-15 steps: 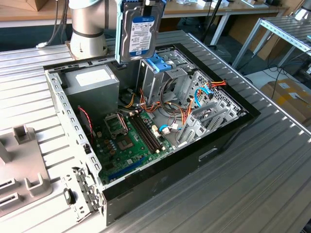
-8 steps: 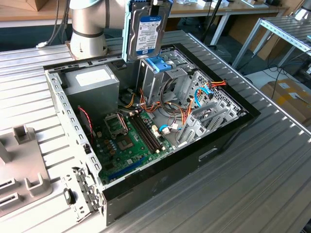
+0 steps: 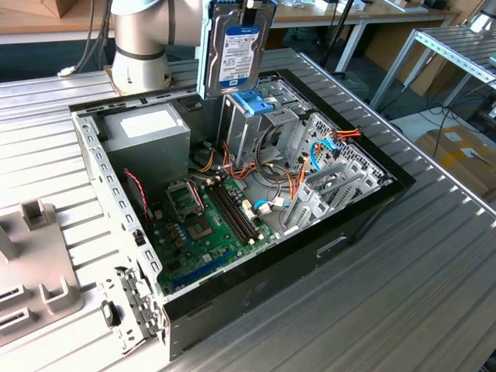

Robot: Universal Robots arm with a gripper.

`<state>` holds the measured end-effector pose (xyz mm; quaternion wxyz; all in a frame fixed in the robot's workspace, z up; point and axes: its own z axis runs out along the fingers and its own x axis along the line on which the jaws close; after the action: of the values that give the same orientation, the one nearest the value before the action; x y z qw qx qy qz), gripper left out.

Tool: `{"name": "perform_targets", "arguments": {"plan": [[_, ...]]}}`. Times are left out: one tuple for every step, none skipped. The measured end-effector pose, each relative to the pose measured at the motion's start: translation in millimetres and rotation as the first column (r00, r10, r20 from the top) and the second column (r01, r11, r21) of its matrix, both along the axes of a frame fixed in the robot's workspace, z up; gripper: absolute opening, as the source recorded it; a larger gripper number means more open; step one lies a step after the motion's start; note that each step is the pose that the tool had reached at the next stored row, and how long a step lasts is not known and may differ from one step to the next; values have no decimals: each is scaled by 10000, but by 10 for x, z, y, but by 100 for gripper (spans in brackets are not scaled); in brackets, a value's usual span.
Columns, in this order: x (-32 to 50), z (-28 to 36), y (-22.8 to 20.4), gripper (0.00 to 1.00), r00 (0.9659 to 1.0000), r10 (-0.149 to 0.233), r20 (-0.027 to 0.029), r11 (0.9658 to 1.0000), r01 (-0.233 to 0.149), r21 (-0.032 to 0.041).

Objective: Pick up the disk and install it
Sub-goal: 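Pick up the disk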

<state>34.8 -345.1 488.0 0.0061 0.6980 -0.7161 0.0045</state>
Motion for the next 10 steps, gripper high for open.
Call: {"name": "perform_targets", "arguments": {"plan": [[20, 0, 0, 35, 10000, -1, 0, 10000, 1, 0], [44, 0, 0, 35, 10000, 0, 0, 10000, 0, 0], [60, 0, 0, 35, 10000, 0, 0, 10000, 0, -1], [94, 0, 0, 35, 10000, 0, 0, 10000, 0, -1], [123, 1, 0, 35, 10000, -1, 0, 10000, 1, -1], [145, 0, 0, 35, 10000, 0, 0, 10000, 0, -1], [179, 1, 0, 35, 10000, -1, 0, 10000, 1, -2], [203, 0, 0, 35, 10000, 0, 0, 10000, 0, -1], [243, 0, 0, 35, 10000, 0, 0, 10000, 0, -1], [265, 0, 0, 35, 10000, -1, 0, 10000, 1, -1]]}}
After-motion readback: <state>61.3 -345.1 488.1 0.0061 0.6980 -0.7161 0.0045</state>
